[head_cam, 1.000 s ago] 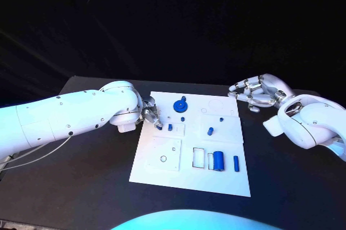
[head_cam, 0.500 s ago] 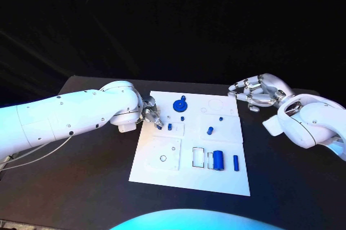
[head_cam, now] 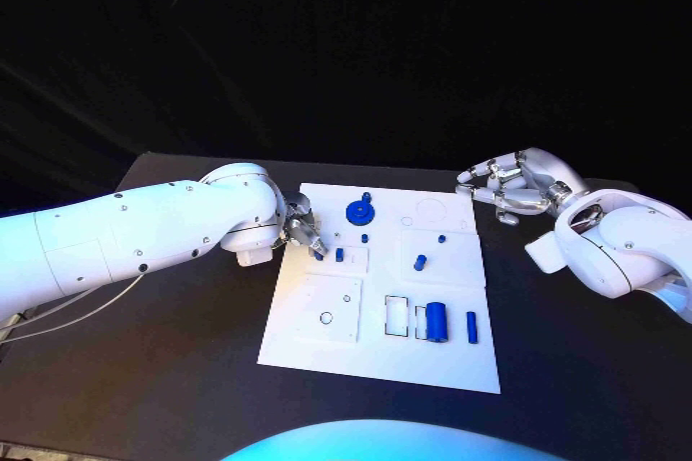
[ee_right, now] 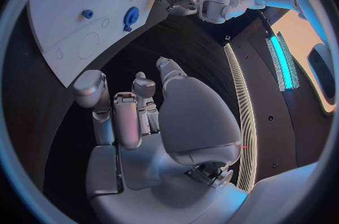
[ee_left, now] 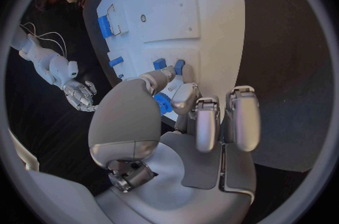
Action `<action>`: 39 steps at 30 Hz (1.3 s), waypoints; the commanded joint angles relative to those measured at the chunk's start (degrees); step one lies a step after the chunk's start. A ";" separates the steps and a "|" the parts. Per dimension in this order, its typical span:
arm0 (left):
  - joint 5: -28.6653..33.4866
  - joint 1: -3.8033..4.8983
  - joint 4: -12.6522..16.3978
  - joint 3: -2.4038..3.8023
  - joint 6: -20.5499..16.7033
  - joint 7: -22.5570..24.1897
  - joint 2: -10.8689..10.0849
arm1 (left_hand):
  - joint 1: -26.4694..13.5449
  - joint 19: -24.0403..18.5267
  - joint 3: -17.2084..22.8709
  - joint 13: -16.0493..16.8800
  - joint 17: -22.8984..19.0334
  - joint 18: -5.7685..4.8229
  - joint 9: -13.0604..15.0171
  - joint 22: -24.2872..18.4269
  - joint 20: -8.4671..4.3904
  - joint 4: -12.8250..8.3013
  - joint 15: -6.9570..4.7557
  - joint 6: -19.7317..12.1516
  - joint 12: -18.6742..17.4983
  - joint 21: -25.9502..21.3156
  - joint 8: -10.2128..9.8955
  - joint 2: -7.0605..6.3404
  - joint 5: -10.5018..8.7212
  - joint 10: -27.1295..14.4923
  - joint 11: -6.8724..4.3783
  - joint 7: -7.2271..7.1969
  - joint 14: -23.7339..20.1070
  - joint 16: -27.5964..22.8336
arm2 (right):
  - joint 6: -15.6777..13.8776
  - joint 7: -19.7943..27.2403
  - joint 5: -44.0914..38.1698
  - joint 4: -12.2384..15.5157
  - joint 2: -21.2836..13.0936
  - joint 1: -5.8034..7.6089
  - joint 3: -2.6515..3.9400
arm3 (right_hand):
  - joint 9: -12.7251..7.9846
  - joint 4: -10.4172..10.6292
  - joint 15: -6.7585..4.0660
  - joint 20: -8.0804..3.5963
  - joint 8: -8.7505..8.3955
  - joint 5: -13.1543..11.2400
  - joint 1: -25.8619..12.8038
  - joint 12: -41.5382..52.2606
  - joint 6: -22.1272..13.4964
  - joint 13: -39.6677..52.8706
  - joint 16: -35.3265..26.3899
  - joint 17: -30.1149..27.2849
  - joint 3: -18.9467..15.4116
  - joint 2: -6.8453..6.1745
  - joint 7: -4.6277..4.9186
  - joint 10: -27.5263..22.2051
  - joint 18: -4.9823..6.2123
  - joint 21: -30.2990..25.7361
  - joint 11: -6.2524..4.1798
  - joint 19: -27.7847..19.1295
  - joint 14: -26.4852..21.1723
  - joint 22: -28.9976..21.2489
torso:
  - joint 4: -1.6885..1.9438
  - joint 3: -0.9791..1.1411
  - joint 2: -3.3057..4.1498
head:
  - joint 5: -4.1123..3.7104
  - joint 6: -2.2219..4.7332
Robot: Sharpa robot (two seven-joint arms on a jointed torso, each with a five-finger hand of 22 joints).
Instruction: Assemble the parts on the task board
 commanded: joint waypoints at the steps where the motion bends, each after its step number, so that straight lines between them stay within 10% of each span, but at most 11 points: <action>1: 0.25 -0.07 0.04 -0.03 0.26 -0.93 0.23 | -0.08 0.44 -0.49 -0.21 15.09 -1.16 8.22 4.86 -0.17 0.12 -0.50 3.57 -0.36 0.34 0.35 0.56 0.18 0.42 -0.74 -3.92 5.93 0.14 | 0.60 0.09 -0.20 0.09 -0.01 -0.04 0.00 | 0.05 0.17 -0.31 -0.13 0.00 0.30 0.15 0.12 0.04 -0.03 -0.23 1.17 -0.19 0.21 -0.02 -0.25 1.09 -0.17 -0.23 0.08 2.02 -0.05 | -0.02 0.01 0.00 | 0.01 -0.13; 24: -0.62 -0.07 -0.77 -0.03 1.70 -1.63 0.37 | -3.16 0.61 -8.87 -1.54 15.09 -1.23 10.37 5.23 -0.32 2.81 -0.75 3.76 -0.55 0.46 1.38 0.71 0.17 0.43 -1.03 -4.32 5.93 0.14 | 0.50 0.17 -0.20 0.35 -0.19 -0.04 0.00 | 0.06 0.24 -0.30 -0.13 -0.01 0.30 0.09 0.08 0.01 -0.12 -0.28 1.10 -0.25 0.24 -0.01 -0.30 1.10 -0.25 -0.22 0.06 2.00 -0.09 | -0.04 0.04 0.00 | -0.17 -0.20; 39: -0.30 -0.07 -0.32 0.04 1.16 -1.17 -0.16 | -6.85 0.60 -23.73 -2.13 15.09 -1.23 11.43 5.28 -0.36 8.27 -0.59 3.88 -0.15 0.40 1.05 0.57 0.15 0.14 -0.84 -4.11 5.93 0.14 | 0.47 0.23 -0.20 0.36 -0.28 -0.04 0.01 | 0.06 0.24 -0.30 -0.13 -0.01 0.30 0.09 0.08 0.01 -0.12 -0.28 1.10 -0.25 0.24 -0.01 -0.30 1.10 -0.25 -0.22 0.06 2.00 -0.09 | -0.04 -0.01 0.01 | -0.35 0.04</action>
